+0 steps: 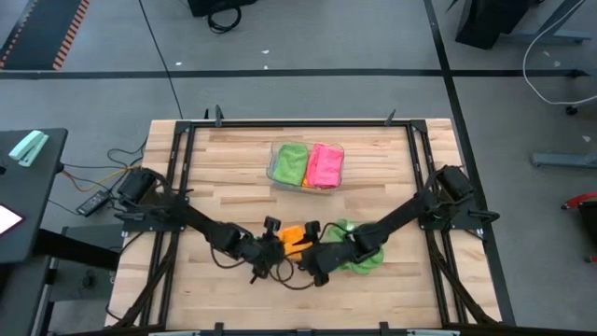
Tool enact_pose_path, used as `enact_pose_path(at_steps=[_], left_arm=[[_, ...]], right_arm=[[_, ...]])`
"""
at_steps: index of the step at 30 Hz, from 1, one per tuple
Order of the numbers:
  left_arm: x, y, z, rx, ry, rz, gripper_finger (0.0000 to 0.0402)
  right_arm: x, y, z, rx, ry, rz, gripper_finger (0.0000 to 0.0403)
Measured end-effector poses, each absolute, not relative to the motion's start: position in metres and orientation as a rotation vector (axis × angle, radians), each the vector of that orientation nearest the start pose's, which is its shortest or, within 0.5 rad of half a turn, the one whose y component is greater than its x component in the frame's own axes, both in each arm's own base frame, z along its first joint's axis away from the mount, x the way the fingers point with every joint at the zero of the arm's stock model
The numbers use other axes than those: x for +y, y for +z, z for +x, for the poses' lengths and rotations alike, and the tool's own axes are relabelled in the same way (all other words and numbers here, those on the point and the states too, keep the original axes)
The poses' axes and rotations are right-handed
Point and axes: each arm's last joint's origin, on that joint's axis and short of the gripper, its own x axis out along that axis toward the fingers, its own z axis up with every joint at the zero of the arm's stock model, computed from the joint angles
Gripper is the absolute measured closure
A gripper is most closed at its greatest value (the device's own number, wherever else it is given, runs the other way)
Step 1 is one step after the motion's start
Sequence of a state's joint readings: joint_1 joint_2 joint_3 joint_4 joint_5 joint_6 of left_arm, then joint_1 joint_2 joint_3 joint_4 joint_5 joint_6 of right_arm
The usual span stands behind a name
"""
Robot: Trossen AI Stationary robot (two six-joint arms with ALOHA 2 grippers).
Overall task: Fold microfiber towels
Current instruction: Put the folded yellow microfiber cloth into the transparent bin
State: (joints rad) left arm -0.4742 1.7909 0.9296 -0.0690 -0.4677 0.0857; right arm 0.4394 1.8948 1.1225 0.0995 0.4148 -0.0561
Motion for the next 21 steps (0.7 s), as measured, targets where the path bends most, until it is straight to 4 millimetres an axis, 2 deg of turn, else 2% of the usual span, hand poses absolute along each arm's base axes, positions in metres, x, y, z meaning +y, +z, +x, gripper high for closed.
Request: enact_pose_path(at_steps=[3,7,11,16,21], left_arm=[[-0.134,0.146,0.312,0.825,-0.031,0.400,0.0348],[-0.126,0.147,0.316,0.832,-0.049,0.295,0.0363],[-0.124,0.149,0.318,0.832,-0.043,0.278,0.0380],[-0.126,0.156,0.322,0.806,-0.036,0.248,0.0369],[-0.125,0.161,0.325,0.789,-0.027,0.231,0.0369]], right_arm=[[0.166,0.164,0.358,0.607,-0.003,-0.412,0.0136],[0.166,0.164,0.358,0.610,-0.024,-0.414,0.0126],[0.164,0.161,0.356,0.642,-0.031,-0.412,0.0092],[0.164,0.161,0.356,0.646,-0.020,-0.447,0.0044],[0.160,0.158,0.354,0.686,-0.016,-0.527,0.0033]])
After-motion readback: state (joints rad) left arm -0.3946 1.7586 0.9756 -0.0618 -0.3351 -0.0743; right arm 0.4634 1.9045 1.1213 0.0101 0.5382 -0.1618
